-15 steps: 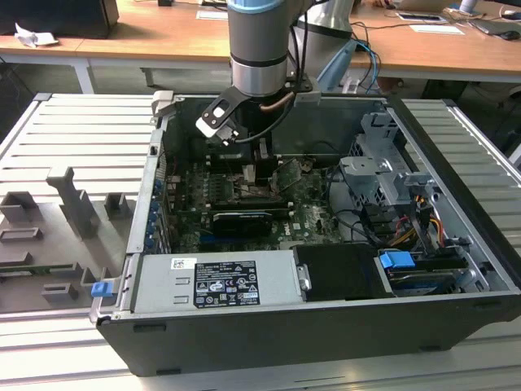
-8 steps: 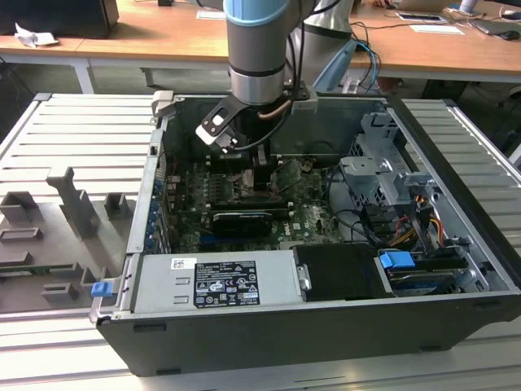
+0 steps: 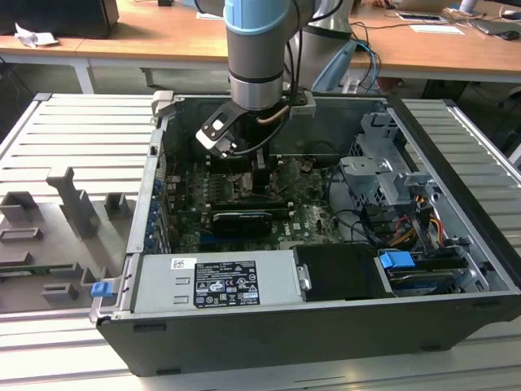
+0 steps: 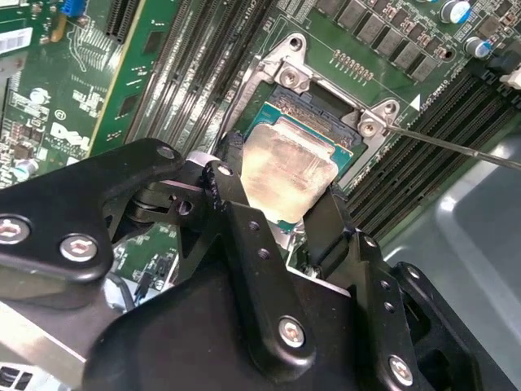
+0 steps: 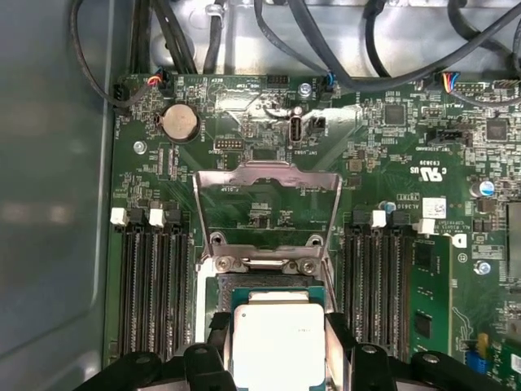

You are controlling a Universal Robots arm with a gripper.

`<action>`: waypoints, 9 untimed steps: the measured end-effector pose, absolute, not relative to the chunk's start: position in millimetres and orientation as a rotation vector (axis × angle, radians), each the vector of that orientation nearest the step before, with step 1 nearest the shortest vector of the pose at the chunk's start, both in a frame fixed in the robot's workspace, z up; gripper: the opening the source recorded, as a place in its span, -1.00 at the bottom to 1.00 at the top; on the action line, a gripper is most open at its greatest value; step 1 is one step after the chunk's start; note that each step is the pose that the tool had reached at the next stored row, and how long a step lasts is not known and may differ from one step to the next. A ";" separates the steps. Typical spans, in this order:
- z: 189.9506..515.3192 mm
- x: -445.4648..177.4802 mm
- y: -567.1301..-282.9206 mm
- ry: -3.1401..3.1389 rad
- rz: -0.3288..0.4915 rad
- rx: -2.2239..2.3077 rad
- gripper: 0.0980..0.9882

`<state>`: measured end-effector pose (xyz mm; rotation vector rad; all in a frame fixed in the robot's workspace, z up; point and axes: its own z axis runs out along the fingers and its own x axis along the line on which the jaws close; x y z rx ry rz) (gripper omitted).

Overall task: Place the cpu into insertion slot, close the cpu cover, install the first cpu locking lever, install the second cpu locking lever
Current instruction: 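Place the cpu into insertion slot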

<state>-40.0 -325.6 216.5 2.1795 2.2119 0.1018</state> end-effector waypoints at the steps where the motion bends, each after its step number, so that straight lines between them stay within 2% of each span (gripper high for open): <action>1: 215.8 -40.0 -325.3 2.212 0.101 2.180 0.00; 9: 206.8 -40.1 -323.1 2.196 0.096 2.200 0.00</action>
